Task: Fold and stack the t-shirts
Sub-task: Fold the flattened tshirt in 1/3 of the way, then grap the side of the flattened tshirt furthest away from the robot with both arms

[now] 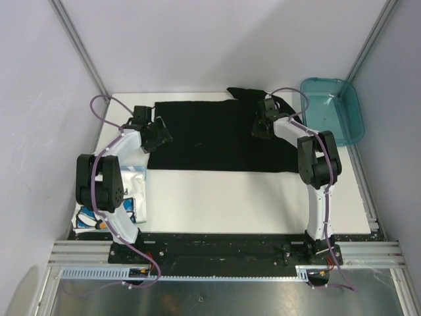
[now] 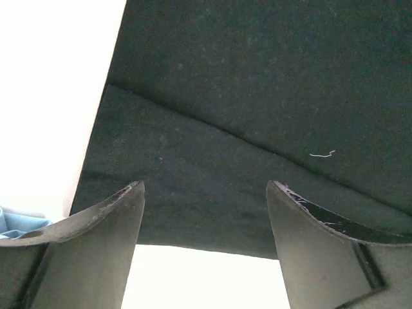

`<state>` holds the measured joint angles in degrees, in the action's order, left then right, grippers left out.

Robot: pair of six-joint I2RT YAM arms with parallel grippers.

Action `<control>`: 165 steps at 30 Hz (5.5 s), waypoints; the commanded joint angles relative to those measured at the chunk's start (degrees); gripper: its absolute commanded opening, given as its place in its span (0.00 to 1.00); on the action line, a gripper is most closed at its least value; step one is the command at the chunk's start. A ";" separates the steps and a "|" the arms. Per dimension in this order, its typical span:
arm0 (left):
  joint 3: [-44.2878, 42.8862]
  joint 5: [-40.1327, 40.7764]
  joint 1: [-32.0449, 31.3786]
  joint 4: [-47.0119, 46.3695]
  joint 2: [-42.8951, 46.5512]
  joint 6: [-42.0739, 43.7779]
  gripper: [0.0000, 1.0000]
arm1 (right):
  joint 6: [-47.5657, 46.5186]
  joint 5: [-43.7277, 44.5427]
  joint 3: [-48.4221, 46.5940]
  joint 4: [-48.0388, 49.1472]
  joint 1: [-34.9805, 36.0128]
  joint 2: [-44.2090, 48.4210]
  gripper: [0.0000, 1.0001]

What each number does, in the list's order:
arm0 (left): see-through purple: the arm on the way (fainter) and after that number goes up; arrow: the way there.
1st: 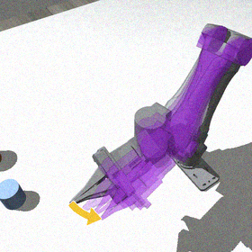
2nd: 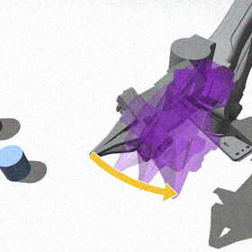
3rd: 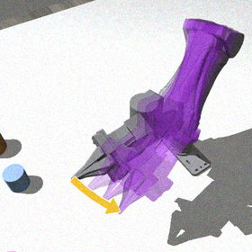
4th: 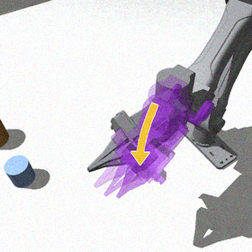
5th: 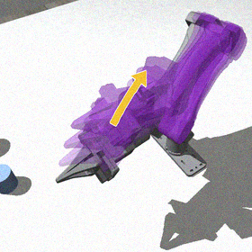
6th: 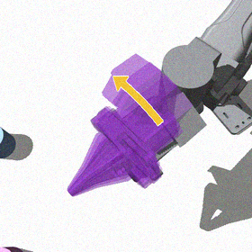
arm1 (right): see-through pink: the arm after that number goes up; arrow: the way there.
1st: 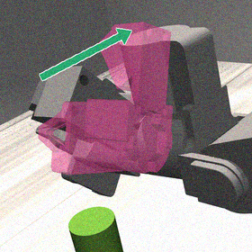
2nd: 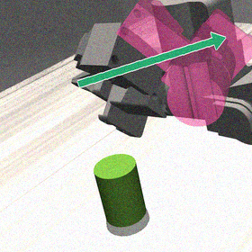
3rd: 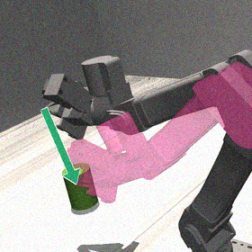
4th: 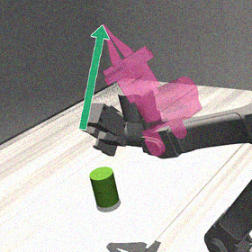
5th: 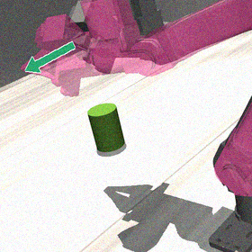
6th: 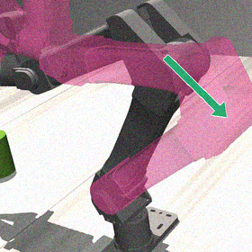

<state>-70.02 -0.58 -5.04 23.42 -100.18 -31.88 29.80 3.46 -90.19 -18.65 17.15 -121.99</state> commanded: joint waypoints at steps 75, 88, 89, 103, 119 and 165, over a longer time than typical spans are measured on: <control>24.19 15.77 4.80 -10.71 9.14 -22.09 0.07 | 4.76 -8.56 47.10 -3.06 -30.04 44.27 0.38; 23.63 14.86 4.70 -10.73 9.32 -21.32 0.02 | 6.20 -6.80 48.71 4.01 -30.76 41.61 0.46; 23.67 14.80 4.69 -10.70 9.27 -21.31 0.02 | 6.35 -6.76 48.71 4.61 -30.77 41.33 0.46; 23.36 14.35 4.77 -10.65 9.29 -20.32 0.02 | 8.89 -6.94 48.53 11.52 -30.77 36.01 0.41; 25.15 15.15 2.63 -8.73 13.45 -19.21 0.00 | 7.33 2.71 43.21 -3.50 -34.37 40.33 0.00; 34.37 16.24 -1.63 24.94 57.27 -25.23 0.54 | 8.18 -1.24 39.12 -37.65 -36.49 60.05 0.68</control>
<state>-28.49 17.15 -5.39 48.62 -43.66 -63.90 42.13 2.55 -44.84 -58.74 -21.93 -65.84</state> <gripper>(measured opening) 0.515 0.650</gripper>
